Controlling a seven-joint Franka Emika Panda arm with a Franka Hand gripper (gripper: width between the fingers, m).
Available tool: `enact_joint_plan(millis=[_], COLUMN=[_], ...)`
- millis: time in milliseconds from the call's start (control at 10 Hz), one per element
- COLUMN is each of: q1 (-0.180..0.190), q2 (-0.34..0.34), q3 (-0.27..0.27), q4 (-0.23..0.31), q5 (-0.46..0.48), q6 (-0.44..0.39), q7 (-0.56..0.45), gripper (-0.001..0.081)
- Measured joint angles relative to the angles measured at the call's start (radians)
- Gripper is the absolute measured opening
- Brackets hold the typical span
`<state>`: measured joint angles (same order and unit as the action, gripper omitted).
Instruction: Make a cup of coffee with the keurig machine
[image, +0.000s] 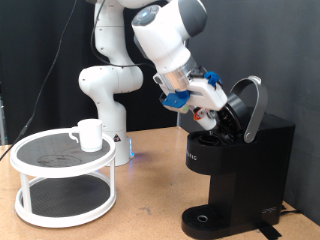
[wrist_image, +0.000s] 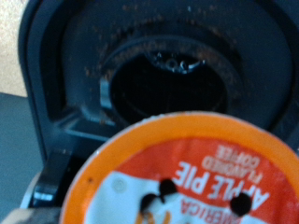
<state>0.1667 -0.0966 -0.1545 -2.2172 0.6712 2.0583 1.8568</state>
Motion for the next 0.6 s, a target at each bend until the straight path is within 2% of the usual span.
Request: enact_joint_plan(millis=[600], q1=[0.000], q2=[0.043], q3=[0.014], q4=[-0.021], q5=[0.001], q6=[0.063], q7=[-0.003], gripper=[0.0385])
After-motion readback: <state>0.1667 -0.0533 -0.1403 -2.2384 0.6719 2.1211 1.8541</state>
